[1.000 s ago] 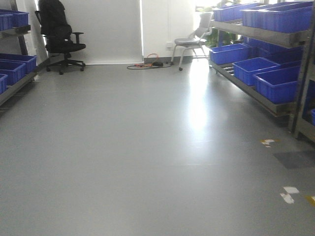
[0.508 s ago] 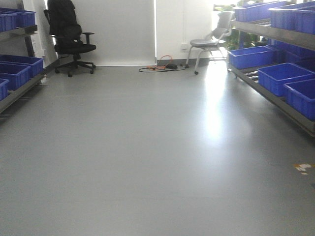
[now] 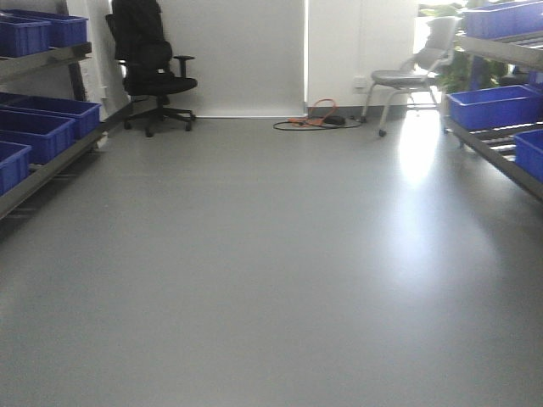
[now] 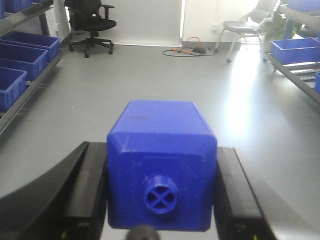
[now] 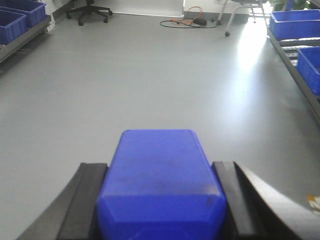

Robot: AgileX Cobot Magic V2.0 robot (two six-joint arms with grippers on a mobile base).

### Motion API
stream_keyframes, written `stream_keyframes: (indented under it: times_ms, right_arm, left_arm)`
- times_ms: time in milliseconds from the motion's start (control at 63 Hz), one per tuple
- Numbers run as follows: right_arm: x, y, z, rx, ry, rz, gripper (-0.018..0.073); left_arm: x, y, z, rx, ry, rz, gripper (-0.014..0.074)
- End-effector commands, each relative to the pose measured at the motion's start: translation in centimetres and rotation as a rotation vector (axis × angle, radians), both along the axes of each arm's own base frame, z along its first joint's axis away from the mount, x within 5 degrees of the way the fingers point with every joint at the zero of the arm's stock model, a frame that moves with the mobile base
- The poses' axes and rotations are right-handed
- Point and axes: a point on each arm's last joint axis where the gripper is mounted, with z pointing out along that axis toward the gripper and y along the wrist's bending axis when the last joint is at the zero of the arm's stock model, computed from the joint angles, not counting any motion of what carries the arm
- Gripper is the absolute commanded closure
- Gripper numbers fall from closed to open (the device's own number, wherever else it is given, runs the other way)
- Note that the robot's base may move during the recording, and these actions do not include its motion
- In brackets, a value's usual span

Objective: Pick and sort blue part to right shelf
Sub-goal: 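Drive the base up to the shelf of blue bins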

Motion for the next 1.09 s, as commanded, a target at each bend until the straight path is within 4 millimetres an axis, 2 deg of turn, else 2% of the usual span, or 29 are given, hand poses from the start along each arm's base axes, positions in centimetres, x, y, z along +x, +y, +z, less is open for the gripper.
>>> stream_keyframes:
  times_ms: [0, 1079]
  right_arm:
    - [0.07, -0.06, 1.85, -0.004, -0.123, -0.005, 0.0186]
    - [0.07, -0.06, 1.85, -0.004, -0.123, -0.005, 0.0186]
  left_arm:
    - [0.05, 0.01, 1.70, -0.015, -0.110, 0.002, 0.0284]
    - [0.05, 0.01, 1.70, -0.015, -0.110, 0.002, 0.0284]
